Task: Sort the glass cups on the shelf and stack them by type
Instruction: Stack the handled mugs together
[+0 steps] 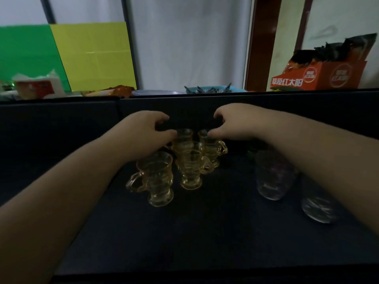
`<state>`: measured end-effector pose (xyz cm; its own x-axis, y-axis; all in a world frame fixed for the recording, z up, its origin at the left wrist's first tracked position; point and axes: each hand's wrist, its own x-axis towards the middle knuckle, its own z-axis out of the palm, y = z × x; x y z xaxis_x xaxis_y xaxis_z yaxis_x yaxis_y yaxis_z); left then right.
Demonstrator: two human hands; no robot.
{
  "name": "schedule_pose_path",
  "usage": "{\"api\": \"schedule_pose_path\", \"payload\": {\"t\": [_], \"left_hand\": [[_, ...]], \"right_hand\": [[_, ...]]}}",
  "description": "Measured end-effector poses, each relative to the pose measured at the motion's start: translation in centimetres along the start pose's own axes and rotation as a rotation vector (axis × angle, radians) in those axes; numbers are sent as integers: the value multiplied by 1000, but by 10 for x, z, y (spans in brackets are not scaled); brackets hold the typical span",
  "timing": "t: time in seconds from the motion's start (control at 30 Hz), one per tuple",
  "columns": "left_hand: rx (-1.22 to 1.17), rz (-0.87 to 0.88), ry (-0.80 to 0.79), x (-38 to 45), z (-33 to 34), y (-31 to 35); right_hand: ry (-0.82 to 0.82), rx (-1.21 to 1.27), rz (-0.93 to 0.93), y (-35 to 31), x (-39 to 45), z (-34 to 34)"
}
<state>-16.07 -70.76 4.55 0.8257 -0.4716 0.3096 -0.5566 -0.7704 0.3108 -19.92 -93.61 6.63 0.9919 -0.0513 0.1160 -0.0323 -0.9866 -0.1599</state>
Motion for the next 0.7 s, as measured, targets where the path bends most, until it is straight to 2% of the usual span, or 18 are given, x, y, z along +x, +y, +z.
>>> {"api": "schedule_pose_path", "payload": {"t": [0.17,0.33,0.7], "left_hand": [[-35,-79,-215,70,14,-24],[-41,-42,-384,94,32,-38],[-182,-60,-236,89,50,-66]], "right_hand": [[-186,-116,69,-3,48,19],[-166,-99,94,-5,64,27],[-109,-4,123,-18,74,38]]}}
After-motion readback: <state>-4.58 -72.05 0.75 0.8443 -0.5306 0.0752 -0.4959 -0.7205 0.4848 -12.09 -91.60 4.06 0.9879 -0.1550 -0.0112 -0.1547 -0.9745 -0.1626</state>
